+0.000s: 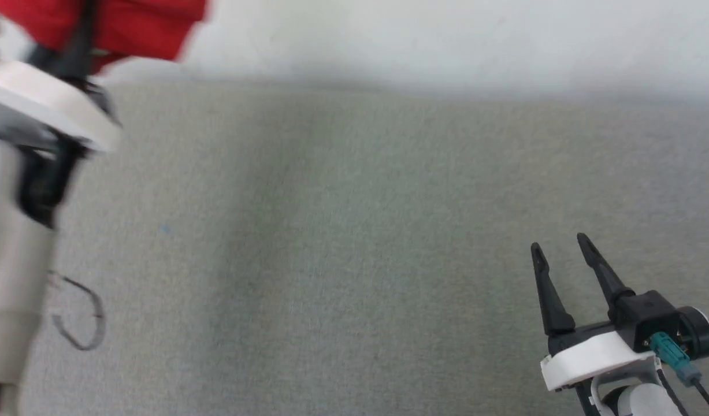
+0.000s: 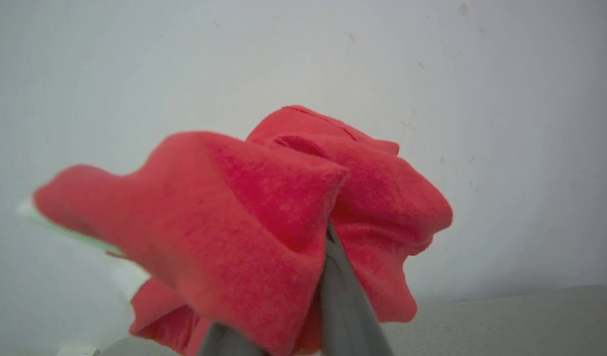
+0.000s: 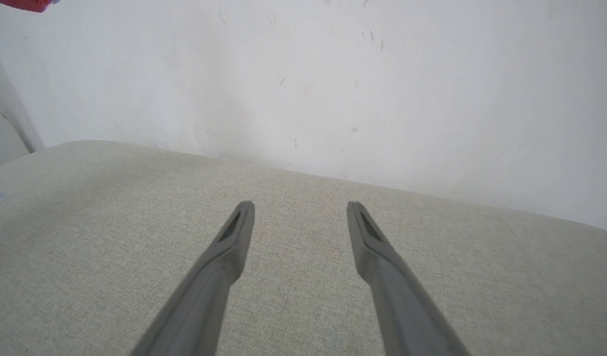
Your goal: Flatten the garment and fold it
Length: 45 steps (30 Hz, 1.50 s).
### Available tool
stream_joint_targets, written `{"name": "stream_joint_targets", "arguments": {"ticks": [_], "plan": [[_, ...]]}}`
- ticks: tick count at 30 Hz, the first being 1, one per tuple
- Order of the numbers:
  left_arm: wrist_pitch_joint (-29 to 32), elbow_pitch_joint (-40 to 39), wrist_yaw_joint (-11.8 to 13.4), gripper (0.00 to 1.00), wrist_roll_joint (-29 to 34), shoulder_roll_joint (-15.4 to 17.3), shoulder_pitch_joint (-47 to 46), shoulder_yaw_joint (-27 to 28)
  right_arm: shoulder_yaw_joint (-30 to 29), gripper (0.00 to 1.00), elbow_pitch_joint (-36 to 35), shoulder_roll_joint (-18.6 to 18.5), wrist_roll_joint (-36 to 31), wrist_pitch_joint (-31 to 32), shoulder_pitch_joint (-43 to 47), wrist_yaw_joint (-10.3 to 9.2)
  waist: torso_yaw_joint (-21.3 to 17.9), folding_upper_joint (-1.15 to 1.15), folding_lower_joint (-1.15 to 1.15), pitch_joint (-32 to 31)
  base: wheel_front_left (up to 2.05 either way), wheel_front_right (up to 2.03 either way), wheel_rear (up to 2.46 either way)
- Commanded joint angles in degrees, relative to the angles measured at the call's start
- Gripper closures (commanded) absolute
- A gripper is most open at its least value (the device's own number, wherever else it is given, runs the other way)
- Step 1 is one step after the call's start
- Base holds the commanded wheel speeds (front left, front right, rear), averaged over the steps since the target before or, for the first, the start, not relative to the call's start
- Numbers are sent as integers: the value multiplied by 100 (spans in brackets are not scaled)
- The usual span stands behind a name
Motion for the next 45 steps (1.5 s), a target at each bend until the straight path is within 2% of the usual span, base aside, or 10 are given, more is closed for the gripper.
{"name": "stream_joint_targets", "arguments": {"ticks": [1, 7, 12, 20, 27, 28, 29, 30, 38, 45], "plan": [[-25, -172, -38, 100, 1, -135, 141, -100, -12, 0, 0, 12, 43, -34, 59, -12, -335, -1, 2, -562, 0, 0, 0], [140, -1015, 112, 100, 60, -693, 636, -621, -36, 0, -123, 12, 70, 36, 80, -12, -866, -1, 2, -720, 0, 0, 0], [207, -1199, 240, 100, -13, -1295, 1119, -1066, -1, 0, -281, 12, 95, 164, 89, -12, -1465, -1, 2, -602, 0, 0, 0], [-256, -411, 102, 100, 35, -1970, 1682, -1716, 5, 0, -374, 12, 230, 265, 80, -12, -2368, -1, 2, -123, 0, 0, 0], [-355, 829, 10, 100, 136, -2041, 1773, -2137, -5, 0, -188, 12, 348, 233, 87, -12, -2562, -1, 2, 175, 0, 0, 0], [-310, 994, 3, 73, 145, -2052, 1771, -2210, 2, 0, -148, 12, 362, 225, 85, -12, -2541, -1, 2, 186, 0, 0, 0], [-285, 1147, -3, 14, 157, -2063, 1761, -2265, 13, 0, -107, 12, 373, 221, 80, -12, -2513, -1, 2, 188, 0, 0, 0], [-278, 1277, -7, 0, 184, -2080, 1739, -2325, 22, 0, -66, 12, 376, 216, 73, -12, -2471, -1, 2, 181, 0, 0, 0], [-739, 1751, -26, 0, 203, -2244, 1583, -2445, -53, 0, 127, 13, 278, 254, 56, -12, -1945, -1, 2, -255, 0, 0, 0], [-927, 1544, -29, 0, 102, -2091, 1741, -2374, -313, 0, 124, 13, 162, 396, 301, -12, -1365, -1, 2, -893, 0, 0, 0]]}}
